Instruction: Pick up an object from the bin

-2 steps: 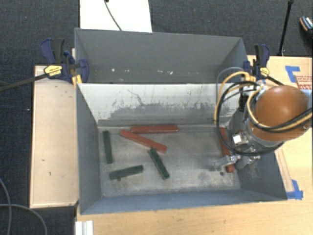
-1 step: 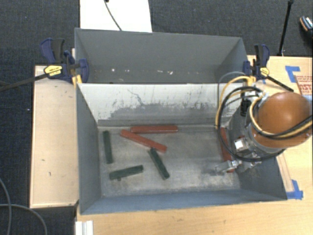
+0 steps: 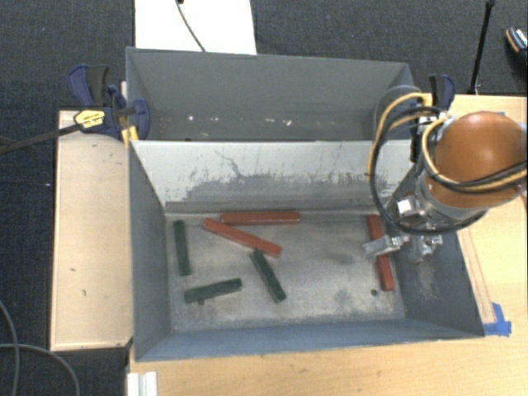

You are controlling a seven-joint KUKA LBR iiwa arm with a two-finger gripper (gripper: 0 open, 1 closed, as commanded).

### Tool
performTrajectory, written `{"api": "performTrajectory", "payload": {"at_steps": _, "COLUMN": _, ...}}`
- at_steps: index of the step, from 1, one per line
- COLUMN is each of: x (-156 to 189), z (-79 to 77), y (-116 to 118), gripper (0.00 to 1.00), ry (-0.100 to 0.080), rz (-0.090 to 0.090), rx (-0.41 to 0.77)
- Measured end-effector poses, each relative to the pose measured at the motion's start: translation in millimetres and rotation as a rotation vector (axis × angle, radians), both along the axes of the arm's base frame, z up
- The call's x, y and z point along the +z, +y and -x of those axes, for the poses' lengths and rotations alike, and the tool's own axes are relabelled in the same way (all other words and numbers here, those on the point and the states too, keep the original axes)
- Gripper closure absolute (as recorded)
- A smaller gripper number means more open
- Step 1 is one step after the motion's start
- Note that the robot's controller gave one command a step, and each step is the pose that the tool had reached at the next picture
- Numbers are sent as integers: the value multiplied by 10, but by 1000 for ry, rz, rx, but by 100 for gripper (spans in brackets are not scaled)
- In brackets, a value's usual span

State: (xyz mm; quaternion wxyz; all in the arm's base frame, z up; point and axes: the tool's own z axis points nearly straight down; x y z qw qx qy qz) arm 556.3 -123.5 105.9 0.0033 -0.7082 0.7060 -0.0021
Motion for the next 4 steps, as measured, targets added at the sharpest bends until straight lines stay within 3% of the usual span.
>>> {"api": "performTrajectory", "payload": {"at_steps": 1, "x": -331, "z": -26, "y": 52, "gripper": 0, "ry": 6, "rz": -1, "rx": 200}}
{"api": "performTrajectory", "payload": {"at_steps": 2, "x": -357, "z": -8, "y": 33, "gripper": 100, "ry": 12, "rz": 0, "rx": 193}}
{"api": "performTrajectory", "payload": {"at_steps": 4, "x": -357, "z": -6, "y": 33, "gripper": 100, "ry": 14, "rz": 0, "rx": 186}}
